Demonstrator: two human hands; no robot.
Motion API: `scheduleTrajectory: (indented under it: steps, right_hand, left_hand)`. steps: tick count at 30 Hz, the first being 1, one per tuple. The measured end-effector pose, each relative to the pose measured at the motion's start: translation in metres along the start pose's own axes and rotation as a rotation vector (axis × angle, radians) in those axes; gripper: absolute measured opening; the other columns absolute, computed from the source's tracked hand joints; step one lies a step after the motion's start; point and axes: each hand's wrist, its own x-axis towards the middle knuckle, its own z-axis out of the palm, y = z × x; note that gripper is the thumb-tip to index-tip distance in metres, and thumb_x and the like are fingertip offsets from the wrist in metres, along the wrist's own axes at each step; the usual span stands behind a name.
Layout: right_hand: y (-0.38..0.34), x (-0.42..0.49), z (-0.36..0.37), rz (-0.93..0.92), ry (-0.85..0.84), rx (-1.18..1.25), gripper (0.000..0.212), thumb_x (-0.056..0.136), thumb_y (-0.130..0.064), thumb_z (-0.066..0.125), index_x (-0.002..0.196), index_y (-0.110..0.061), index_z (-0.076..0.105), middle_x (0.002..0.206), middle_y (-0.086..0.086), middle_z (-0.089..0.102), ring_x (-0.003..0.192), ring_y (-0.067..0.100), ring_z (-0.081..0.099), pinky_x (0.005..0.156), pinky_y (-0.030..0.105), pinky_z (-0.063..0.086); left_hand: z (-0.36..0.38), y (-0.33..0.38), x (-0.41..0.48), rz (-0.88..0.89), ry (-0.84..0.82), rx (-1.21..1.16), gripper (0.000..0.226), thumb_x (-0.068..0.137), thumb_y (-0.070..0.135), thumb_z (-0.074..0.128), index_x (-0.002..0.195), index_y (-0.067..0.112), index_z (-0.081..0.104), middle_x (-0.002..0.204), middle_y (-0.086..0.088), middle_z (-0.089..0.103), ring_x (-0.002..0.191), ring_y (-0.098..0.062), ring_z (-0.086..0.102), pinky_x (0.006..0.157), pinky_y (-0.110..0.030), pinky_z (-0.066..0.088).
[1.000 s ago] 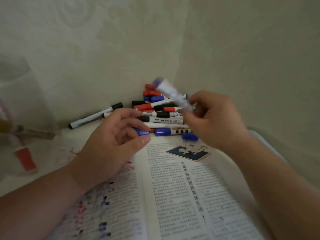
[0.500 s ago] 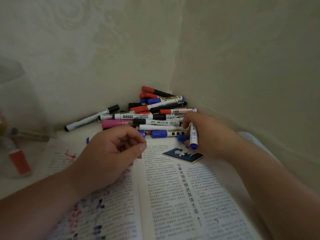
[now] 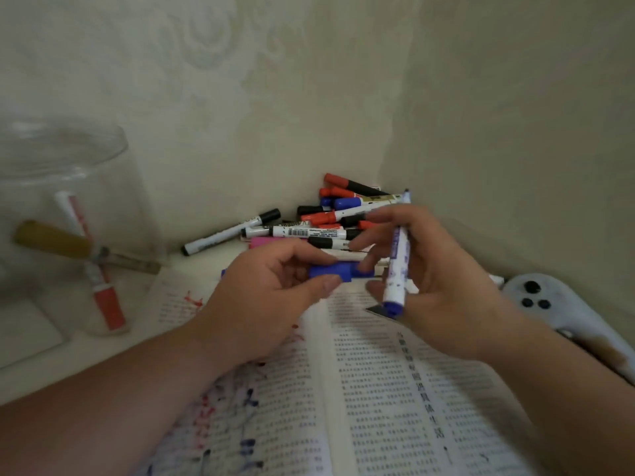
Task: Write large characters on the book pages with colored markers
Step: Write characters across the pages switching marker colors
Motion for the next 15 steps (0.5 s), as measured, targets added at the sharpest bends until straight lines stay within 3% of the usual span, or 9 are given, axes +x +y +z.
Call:
scheduleTrajectory:
  steps: [3,5,7,9,11,13,15]
  right_hand:
    - [0.008,0.004,-0.007,0.171,0.035,0.244,0.068,0.071,0.000,0.060,0.127,-0.038,0.054,0.118,-0.004,0.066,0.093,0.023,0.064,0.077,0.051,0.055]
    - [0.009,0.005,-0.008,0.212,0.080,0.316,0.063,0.079,0.007,0.060,0.127,-0.032,0.056,0.112,0.000,0.070,0.082,0.024,0.059,0.065,0.036,0.050]
    - [0.009,0.004,-0.005,0.211,0.124,0.251,0.057,0.088,0.014,0.061,0.127,-0.027,0.053,0.104,0.000,0.072,0.079,0.017,0.063,0.063,0.025,0.052]
    - [0.008,0.004,-0.002,0.225,0.180,0.137,0.039,0.093,0.002,0.065,0.118,-0.026,0.054,0.088,0.000,0.073,0.073,0.013,0.066,0.064,0.026,0.056]
    - [0.000,0.004,-0.002,0.245,0.220,0.153,0.010,0.099,-0.026,0.058,0.108,-0.024,0.060,0.072,0.006,0.071,0.057,0.019,0.061,0.052,0.028,0.051]
    - [-0.002,0.005,-0.002,0.282,0.205,0.235,0.036,0.097,-0.048,0.045,0.106,-0.022,0.068,0.063,0.012,0.067,0.050,0.024,0.055,0.047,0.028,0.045]
    - [-0.001,0.009,-0.001,0.370,0.191,0.210,0.046,0.095,-0.055,0.047,0.095,-0.018,0.075,0.059,0.009,0.062,0.048,0.018,0.051,0.047,0.025,0.042]
  left_hand:
    - [-0.009,-0.011,0.007,0.039,0.014,-0.088,0.024,0.077,0.000,0.081,0.084,0.016,0.064,0.090,0.009,0.076,0.086,-0.009,0.073,0.075,-0.019,0.056]
    - [-0.011,-0.013,0.010,0.040,-0.013,-0.134,0.030,0.075,-0.003,0.080,0.085,0.014,0.057,0.090,0.006,0.074,0.087,-0.016,0.073,0.079,-0.026,0.059]
    - [-0.009,-0.013,0.009,0.055,-0.031,-0.145,0.032,0.080,-0.003,0.076,0.094,0.016,0.056,0.091,0.006,0.072,0.087,-0.022,0.073,0.080,-0.031,0.060]
    - [-0.009,-0.017,0.012,0.038,0.003,-0.127,0.031,0.089,-0.002,0.068,0.105,0.022,0.057,0.095,0.005,0.067,0.082,-0.016,0.069,0.074,-0.027,0.058]
    - [-0.008,-0.015,0.014,0.008,0.053,-0.126,0.028,0.097,0.003,0.059,0.114,0.025,0.059,0.099,0.000,0.063,0.074,-0.011,0.064,0.069,-0.020,0.053]
    - [-0.008,-0.017,0.015,-0.015,0.068,-0.120,0.024,0.102,0.010,0.053,0.119,0.024,0.062,0.091,-0.003,0.062,0.068,-0.010,0.060,0.066,-0.017,0.050]
    - [-0.009,-0.018,0.015,-0.029,0.059,-0.067,0.022,0.104,0.021,0.049,0.116,0.028,0.065,0.079,-0.004,0.063,0.068,-0.010,0.060,0.065,-0.017,0.049]
